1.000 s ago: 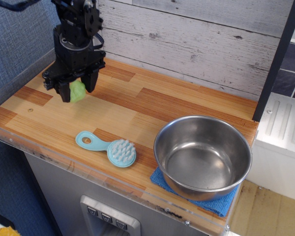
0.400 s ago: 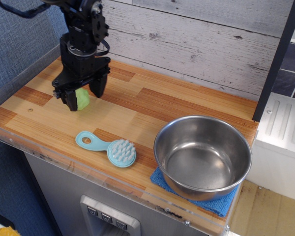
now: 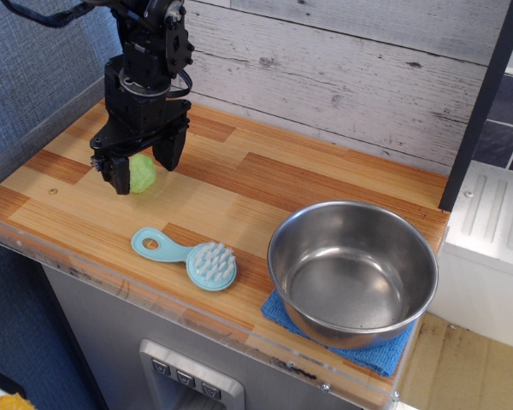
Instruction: Move the broccoli to the left side of the table
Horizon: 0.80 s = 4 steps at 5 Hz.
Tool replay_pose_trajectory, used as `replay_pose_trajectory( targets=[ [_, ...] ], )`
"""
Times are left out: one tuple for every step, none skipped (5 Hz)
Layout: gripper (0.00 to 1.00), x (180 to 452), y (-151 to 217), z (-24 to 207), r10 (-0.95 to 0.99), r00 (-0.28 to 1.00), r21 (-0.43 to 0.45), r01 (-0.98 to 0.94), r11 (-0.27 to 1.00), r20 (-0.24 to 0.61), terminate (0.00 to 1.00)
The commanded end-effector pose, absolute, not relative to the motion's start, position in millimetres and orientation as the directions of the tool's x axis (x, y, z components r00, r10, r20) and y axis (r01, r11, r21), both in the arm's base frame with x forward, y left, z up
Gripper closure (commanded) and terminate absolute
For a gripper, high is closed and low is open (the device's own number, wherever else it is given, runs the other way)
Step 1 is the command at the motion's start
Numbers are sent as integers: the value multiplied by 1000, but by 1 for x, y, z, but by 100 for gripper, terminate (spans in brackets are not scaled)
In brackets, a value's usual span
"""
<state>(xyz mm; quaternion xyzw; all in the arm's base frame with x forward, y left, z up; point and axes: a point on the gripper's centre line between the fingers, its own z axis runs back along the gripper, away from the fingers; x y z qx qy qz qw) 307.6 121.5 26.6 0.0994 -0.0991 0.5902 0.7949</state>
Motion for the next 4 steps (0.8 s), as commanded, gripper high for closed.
replay_pose_trajectory(
  targets=[
    [0, 303, 106, 74, 884, 266, 35, -961, 274, 385, 0],
    [0, 296, 108, 107, 880, 235, -64, -956, 286, 413, 0],
    [0, 287, 108, 131, 862, 243, -104, -942, 319, 445, 0],
    [0, 279, 116, 138, 876, 181, -246, -917, 315, 447, 0]
  ],
)
